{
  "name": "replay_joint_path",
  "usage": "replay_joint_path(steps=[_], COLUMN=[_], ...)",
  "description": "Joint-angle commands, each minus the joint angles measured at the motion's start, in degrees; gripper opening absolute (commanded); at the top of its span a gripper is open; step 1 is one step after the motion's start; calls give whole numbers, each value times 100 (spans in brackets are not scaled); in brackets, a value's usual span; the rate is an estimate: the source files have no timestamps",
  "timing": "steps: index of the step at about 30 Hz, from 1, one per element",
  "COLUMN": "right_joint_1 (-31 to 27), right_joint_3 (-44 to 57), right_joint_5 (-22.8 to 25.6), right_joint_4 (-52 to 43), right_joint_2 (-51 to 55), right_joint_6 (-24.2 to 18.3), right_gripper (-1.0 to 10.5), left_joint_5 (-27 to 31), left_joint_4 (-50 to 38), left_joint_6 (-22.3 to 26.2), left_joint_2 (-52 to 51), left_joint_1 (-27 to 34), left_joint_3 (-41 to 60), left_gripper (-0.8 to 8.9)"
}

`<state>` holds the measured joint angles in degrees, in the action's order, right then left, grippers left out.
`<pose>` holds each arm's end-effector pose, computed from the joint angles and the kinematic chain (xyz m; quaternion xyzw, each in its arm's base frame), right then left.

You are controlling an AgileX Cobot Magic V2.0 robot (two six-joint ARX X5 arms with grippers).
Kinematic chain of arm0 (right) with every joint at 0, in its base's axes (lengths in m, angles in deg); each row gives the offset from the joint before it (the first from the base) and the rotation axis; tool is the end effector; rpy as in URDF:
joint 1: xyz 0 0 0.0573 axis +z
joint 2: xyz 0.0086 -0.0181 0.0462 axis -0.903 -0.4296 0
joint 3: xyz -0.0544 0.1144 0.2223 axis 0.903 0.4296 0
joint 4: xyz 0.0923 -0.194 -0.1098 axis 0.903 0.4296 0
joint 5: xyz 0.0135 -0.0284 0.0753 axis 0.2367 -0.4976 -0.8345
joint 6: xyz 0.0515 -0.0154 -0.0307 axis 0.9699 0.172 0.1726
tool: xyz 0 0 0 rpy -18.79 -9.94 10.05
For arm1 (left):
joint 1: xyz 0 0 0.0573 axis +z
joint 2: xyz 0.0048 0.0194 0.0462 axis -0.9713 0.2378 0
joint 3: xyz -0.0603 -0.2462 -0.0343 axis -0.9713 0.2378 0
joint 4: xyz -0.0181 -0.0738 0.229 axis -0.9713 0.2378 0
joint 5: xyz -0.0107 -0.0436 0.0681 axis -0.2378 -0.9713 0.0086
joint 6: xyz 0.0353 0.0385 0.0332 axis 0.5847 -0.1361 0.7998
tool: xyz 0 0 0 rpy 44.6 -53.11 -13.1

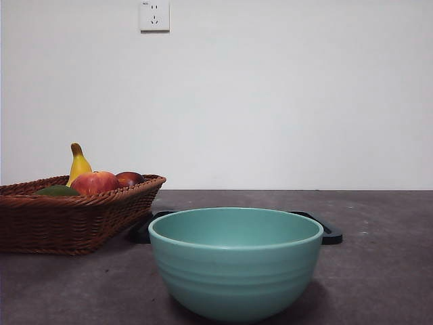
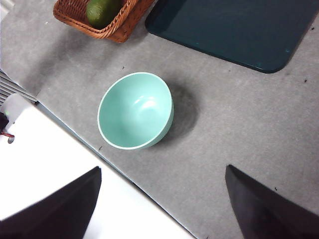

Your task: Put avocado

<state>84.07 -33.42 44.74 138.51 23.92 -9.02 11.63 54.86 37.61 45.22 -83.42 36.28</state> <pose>0.0815 0.0491 0.2992 0.0578 0.4169 0.3458 0.8386 0.1016 -0.0307 0.2911 -0.1159 0.4075 -0.2319 0.8756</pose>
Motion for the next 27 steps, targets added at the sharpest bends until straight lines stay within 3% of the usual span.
replay_joint_path(steps=[1, 7, 15, 27], right_joint_1=[35, 35, 35, 35], right_joint_3=[-105, -105, -105, -105], right_joint_5=[0, 0, 0, 0], right_joint_4=[-55, -55, -52, -50], right_joint_2=[-24, -24, -24, -24], right_joint_6=[-63, -61, -44, -22], right_gripper=[399, 399, 399, 399], left_joint_5=[22, 612, 1895, 2496], left_joint_4=[-334, -1023, -1596, -2347], left_joint_6=[-15, -13, 35, 74], left_joint_2=[378, 1384, 2887, 4507], left_joint_1=[-59, -330, -815, -1102], left_joint_3=[-109, -188, -616, -767], left_gripper=[467, 466, 464, 463])
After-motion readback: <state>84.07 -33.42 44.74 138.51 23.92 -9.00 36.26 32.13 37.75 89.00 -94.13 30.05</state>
